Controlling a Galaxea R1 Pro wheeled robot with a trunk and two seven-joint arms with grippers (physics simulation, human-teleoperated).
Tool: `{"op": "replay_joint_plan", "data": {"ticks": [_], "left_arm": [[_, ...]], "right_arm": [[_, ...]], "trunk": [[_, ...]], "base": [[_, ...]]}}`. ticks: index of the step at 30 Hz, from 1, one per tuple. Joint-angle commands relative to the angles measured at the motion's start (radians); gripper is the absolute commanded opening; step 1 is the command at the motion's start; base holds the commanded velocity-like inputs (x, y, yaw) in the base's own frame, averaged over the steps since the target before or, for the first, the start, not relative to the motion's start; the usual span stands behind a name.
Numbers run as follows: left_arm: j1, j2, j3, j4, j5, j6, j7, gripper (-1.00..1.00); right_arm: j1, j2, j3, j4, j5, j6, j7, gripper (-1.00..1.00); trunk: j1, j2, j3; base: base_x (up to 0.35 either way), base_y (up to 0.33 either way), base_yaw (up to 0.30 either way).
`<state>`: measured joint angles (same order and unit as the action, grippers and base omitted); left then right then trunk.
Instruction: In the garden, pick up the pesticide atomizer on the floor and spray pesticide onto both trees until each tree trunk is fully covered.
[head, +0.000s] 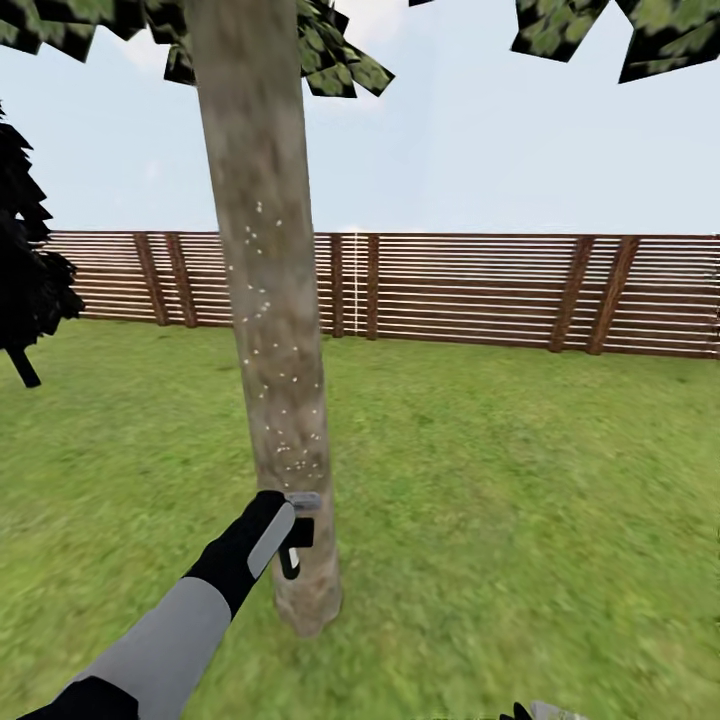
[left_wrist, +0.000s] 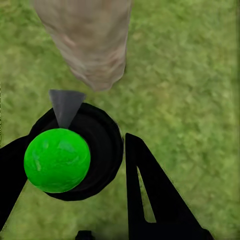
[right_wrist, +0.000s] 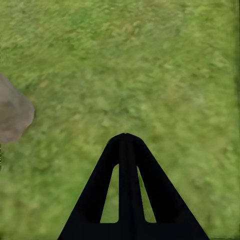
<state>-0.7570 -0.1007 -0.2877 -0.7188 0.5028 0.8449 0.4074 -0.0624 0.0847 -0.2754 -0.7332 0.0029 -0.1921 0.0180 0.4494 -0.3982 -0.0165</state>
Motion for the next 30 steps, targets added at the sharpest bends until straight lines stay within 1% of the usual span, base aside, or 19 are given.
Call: {"op": "replay_joint_plan", "data": {"ticks": [1, 4, 8, 9, 13, 16, 19, 21, 23, 30], "left_arm": [[0.009, 0.001, -0.004, -0.005, 0.009, 0.001, 0.009, -1.0], [0.027, 0.001, -0.005, -0.017, 0.009, 0.0, -0.003, -1.0], [0.031, 0.003, -0.004, -0.023, 0.006, -0.001, -0.077, -1.0], [0.031, 0.003, -0.004, -0.023, 0.005, -0.005, -0.087, -1.0], [0.031, 0.004, -0.004, -0.019, 0.003, -0.026, -0.096, -1.0], [0.031, 0.004, -0.004, -0.02, 0.002, -0.029, -0.097, -1.0], [0.031, 0.004, -0.004, -0.019, 0.001, -0.03, -0.096, -1.0], [0.02, 0.008, 0.001, -0.03, -0.001, -0.024, -0.097, -1.0], [0.01, 0.008, 0.001, -0.041, 0.001, -0.025, -0.098, -1.0], [0.01, 0.008, 0.001, -0.043, 0.001, -0.025, -0.098, -1.0]], "right_arm": [[-0.001, 0.001, -0.004, 0.0, 0.0, -0.003, 0.002, -1.0], [-0.001, 0.001, -0.004, 0.001, 0.0, -0.003, 0.002, -1.0], [-0.001, 0.001, -0.004, 0.001, 0.0, -0.003, 0.002, -1.0], [-0.001, 0.001, -0.004, 0.001, 0.0, -0.003, 0.002, -1.0], [-0.001, 0.001, -0.004, 0.001, 0.0, -0.003, 0.002, -1.0], [-0.001, 0.001, -0.004, 0.001, 0.0, -0.003, 0.002, -1.0], [-0.001, 0.001, -0.004, 0.001, 0.0, -0.003, 0.002, -1.0], [-0.001, 0.003, 0.005, -0.001, 0.006, -0.001, 0.006, -1.0], [-0.001, 0.003, 0.005, -0.001, 0.006, -0.001, 0.006, -1.0], [-0.001, 0.003, 0.005, -0.001, 0.006, -0.001, 0.006, -1.0]], "trunk": [[0.001, -0.002, -0.002], [0.001, -0.002, -0.002], [0.001, -0.002, -0.002], [0.001, -0.002, -0.002], [0.001, -0.002, -0.002], [0.001, -0.002, -0.002], [0.001, -0.002, -0.002], [0.001, -0.002, -0.002], [0.001, -0.002, -0.002], [0.001, -0.002, -0.002]], "base": [[0.004, 0.349, -0.115], [-0.063, 0.338, -0.049], [-0.135, 0.324, -0.16], [-0.128, 0.321, -0.23], [-0.055, 0.327, -0.241], [-0.009, 0.333, -0.221], [-0.002, 0.334, -0.065], [0.0, 0.0, 0.0], [0.0, 0.0, 0.0], [0.0, 0.0, 0.0]]}}
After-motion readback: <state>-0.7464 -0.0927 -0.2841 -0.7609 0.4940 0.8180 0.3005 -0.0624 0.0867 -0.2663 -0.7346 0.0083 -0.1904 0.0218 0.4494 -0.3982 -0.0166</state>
